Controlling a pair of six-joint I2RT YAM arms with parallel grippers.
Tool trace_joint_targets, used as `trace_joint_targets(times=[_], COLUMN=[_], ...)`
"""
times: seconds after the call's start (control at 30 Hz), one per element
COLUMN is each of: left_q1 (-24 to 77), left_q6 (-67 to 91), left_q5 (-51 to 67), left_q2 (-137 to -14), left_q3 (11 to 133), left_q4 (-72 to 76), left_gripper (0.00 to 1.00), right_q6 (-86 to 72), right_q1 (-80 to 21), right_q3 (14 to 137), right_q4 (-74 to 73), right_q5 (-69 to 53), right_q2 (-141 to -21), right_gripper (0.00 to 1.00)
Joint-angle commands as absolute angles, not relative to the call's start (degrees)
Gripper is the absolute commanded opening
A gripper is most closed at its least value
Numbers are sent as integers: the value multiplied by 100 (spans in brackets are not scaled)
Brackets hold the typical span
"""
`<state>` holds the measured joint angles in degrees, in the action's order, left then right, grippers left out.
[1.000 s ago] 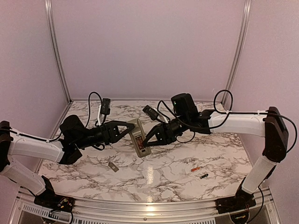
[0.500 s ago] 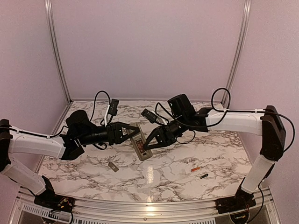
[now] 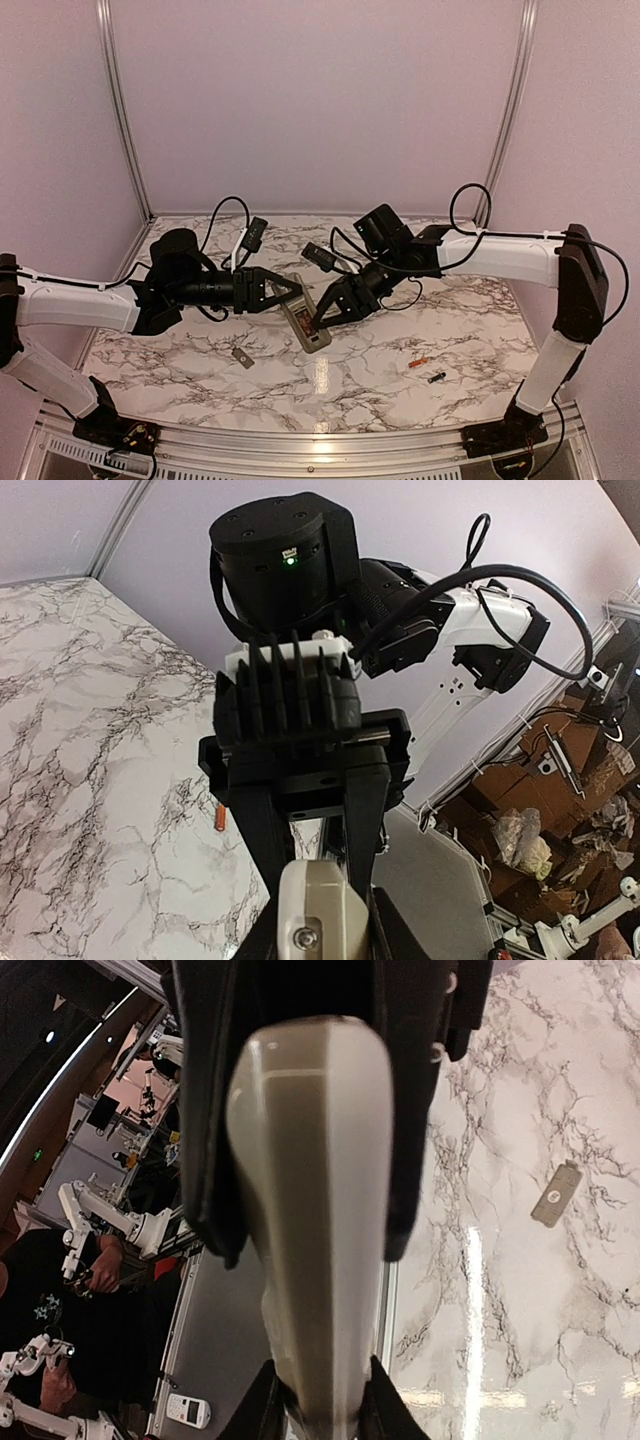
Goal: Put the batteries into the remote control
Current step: Pass from the right arm to the left, then pick up the battery at the center of the board.
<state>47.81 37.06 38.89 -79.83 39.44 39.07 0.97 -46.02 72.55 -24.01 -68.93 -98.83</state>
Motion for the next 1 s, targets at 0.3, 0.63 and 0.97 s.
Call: trace_joint_targets(times=[0.3, 0.63, 0.97], left_q1=[4520, 4446, 4446], left_q6=[4498, 4861, 4303], left_q5=[3177, 2214, 2136], left_q2=[-7593, -7357, -7147], left_q3=[3040, 2235, 2133], left_q4=[5251, 6206, 5848], left_gripper=[0, 0, 0], right_q6=[62, -444, -339], right_q1=[-4169, -3754, -3718], right_q3=[7716, 6031, 6025], right_q4=[-3003, -2173, -4589], right_q5=[-4938, -1657, -519], right_q2=[-9309, -7116, -7229], right_gripper=[61, 90, 97])
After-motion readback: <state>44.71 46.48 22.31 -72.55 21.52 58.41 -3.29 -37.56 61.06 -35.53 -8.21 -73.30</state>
